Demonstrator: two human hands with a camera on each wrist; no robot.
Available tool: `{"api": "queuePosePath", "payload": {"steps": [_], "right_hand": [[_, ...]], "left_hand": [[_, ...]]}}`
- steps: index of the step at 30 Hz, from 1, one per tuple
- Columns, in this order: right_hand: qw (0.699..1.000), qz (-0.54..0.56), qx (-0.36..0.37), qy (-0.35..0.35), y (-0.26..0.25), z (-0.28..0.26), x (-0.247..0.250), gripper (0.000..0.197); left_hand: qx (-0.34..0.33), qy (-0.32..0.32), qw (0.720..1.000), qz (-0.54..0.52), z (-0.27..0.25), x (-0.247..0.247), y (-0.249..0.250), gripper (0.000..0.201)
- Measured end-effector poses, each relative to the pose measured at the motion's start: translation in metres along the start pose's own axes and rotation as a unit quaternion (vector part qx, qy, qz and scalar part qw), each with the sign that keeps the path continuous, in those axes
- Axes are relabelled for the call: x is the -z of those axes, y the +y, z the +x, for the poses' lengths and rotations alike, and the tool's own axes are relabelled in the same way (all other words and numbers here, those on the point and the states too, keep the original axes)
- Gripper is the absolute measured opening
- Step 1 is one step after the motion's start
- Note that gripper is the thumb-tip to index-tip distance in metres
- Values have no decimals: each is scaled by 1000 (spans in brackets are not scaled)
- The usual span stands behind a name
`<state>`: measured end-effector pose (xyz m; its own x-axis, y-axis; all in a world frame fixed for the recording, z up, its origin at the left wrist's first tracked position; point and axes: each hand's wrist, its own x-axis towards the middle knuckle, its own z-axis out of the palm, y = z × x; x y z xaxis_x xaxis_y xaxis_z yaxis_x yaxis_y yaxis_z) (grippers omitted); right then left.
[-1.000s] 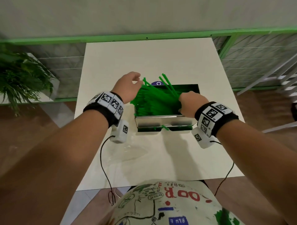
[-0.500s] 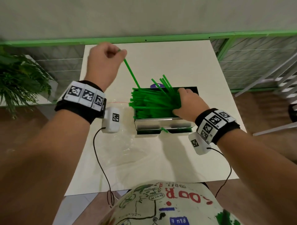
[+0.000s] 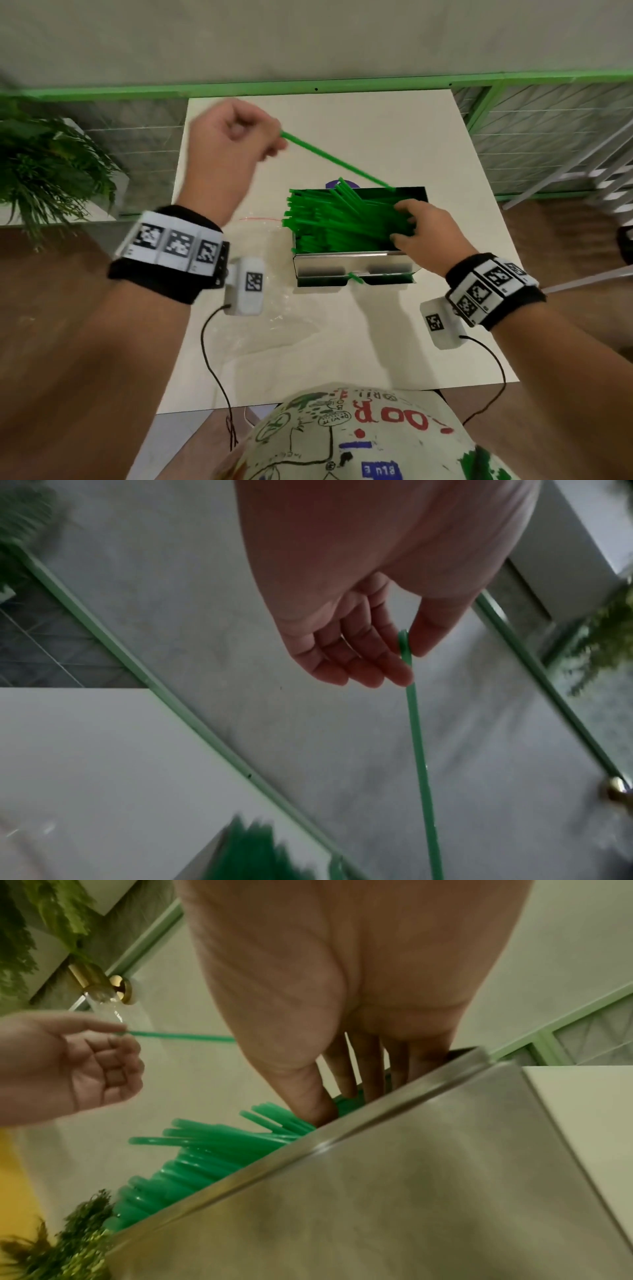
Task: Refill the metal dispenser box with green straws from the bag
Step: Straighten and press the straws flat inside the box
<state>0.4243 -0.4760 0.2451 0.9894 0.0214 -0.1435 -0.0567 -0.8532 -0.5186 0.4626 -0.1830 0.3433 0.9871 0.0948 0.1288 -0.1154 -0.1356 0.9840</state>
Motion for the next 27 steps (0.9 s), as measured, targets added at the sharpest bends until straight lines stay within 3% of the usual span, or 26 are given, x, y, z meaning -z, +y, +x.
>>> {"api": "queuePosePath", "payload": {"steps": [4,7,9,12,15,18,23,27], "right_hand": [[998,50,-11,46,9,-12,5,53],[997,58,1,57,9,-18,6,50],[995,45,28,79,4,-24,4,42],[987,19,141,69,-12,-36,-5,25],[974,-85,202,-61,-27,-38,-22,28],[965,-146,175,-130,-37,-25,-31,36],[963,-142,133,-184,-52,-1,-30,27],[956,-169,129,-202,-59,4,-39,32]], "left_hand": [[43,-91,989,109,-19,-29,-32,9],[-13,-135,958,252,-23,-40,-50,7],[-99,-159,904,385,-24,-42,-58,32],[-248,-214,812,483,-28,-49,-60,62],[-325,-305,696,562,-32,-63,-74,62],[-325,-332,631,622,-27,-65,-91,56],[-309,-318,631,637,-14,-53,-102,54],[-305,-326,633,633,-13,-53,-105,51]]}}
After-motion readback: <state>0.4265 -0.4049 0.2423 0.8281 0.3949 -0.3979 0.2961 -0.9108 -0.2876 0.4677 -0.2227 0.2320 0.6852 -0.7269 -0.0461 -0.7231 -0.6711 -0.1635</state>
